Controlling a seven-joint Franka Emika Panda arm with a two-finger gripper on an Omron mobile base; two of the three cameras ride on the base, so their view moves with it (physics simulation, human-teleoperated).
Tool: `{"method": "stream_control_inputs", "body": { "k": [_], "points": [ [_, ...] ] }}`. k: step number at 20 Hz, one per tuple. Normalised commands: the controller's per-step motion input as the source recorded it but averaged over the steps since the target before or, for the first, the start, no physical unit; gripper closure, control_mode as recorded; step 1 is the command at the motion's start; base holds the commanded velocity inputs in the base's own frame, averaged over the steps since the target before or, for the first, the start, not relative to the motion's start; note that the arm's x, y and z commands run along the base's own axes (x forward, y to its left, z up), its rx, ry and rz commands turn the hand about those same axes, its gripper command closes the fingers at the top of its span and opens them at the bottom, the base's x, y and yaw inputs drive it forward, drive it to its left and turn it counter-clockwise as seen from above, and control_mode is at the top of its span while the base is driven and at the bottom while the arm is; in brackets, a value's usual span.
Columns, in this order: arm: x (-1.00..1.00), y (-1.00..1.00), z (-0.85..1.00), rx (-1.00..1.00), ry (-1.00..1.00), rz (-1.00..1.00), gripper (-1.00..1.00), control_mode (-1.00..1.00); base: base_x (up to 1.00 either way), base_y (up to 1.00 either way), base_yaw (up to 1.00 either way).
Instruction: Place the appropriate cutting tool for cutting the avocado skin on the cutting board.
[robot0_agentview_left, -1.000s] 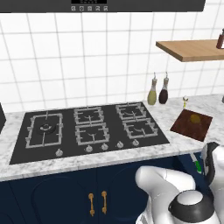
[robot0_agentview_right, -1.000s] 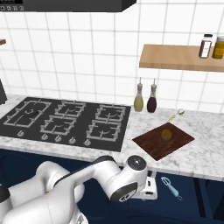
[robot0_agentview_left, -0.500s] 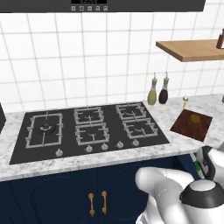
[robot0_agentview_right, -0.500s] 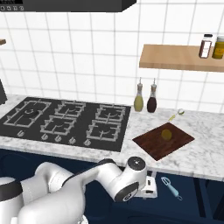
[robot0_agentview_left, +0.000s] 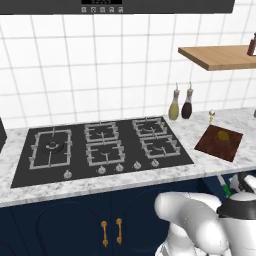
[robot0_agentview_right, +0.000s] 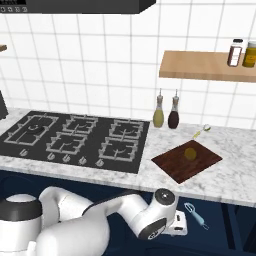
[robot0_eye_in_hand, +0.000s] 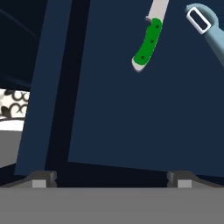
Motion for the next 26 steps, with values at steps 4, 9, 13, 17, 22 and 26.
{"method": "stream_control_inputs", "body": {
  "k": [4, 9, 13, 17, 22, 26],
  "points": [
    [-0.48, -0.06, -0.06, 0.00, 0.01, 0.00, -1.00, -1.00, 0.00, 0.00, 0.00],
    [-0.42, 0.00, -0.11, 0.00, 0.02, 0.00, -1.00, -1.00, 0.00, 0.00, 0.00],
    [-0.24, 0.00, -0.01, 0.01, 0.00, 0.00, -1.00, -1.00, 0.00, 0.00, 0.00],
    [0.39, 0.00, 0.11, 0.04, 0.00, -0.03, -1.00, -1.00, 0.00, 0.00, 0.00],
    [0.95, 0.00, 0.29, 0.03, 0.00, -0.08, -1.00, -1.00, 0.00, 0.00, 0.00],
    [0.62, -0.30, 0.06, 0.06, 0.00, -0.05, -1.00, -1.00, 0.00, 0.00, 0.00]
  ]
}}
